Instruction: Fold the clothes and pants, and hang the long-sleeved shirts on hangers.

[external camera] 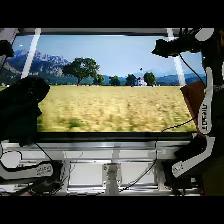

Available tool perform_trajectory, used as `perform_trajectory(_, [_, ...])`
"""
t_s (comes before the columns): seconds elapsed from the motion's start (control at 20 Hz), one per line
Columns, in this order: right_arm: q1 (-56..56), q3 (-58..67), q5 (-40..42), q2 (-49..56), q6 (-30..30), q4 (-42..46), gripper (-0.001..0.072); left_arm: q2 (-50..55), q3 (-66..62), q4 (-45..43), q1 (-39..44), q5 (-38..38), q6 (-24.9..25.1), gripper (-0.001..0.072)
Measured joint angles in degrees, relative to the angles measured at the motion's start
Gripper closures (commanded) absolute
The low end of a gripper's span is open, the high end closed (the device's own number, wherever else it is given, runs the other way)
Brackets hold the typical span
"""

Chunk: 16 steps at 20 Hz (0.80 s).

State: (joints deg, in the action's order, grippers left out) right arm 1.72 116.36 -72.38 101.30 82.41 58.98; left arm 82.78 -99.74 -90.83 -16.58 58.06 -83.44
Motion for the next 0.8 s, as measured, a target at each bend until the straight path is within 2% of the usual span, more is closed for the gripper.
perform_trajectory(0.8, [0.0, 0.0, 0.0, 0.0, 0.0, 0.0, 0.0627, 20.0, 0.0, -9.0, 0.0, 2.8, -0.2, 0.0095])
